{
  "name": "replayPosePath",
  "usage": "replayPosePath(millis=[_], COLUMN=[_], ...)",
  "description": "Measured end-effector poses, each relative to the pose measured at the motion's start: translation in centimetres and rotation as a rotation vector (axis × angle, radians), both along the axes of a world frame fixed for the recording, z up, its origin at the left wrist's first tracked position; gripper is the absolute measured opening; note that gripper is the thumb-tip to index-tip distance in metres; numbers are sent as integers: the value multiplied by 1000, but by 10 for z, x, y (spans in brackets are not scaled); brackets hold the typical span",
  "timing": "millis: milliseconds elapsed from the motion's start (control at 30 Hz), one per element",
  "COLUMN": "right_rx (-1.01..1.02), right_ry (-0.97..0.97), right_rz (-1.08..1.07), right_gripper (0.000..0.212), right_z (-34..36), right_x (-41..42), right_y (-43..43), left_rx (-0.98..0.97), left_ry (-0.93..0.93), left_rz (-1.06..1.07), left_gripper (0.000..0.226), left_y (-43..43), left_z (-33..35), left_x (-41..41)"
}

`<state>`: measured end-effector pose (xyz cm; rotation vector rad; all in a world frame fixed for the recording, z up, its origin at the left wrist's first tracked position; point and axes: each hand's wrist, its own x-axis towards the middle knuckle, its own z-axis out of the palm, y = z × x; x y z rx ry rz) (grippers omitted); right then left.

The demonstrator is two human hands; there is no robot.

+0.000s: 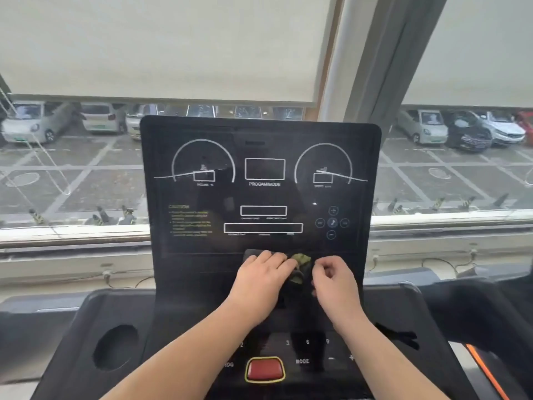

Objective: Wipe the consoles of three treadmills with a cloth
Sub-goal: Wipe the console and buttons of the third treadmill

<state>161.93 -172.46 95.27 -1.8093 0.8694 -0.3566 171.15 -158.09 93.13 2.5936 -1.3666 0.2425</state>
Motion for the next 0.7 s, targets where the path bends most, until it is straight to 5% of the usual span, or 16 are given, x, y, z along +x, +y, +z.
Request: replayPosePath(millis=[267,500,700], right_rx=[204,281,382], right_ry=[30,100,26], right_rz=[182,288,352], right_gripper=[16,17,22], right_z=[10,11,20], right_x=[32,43,39], right_y=[85,138,157], left_rx=[-7,-95,-580], left_ry=[66,198,530], left_rz=[163,321,546], left_gripper=[71,55,28], left_y=[118,178,179], left_z=[5,9,30], left_x=[39,56,39])
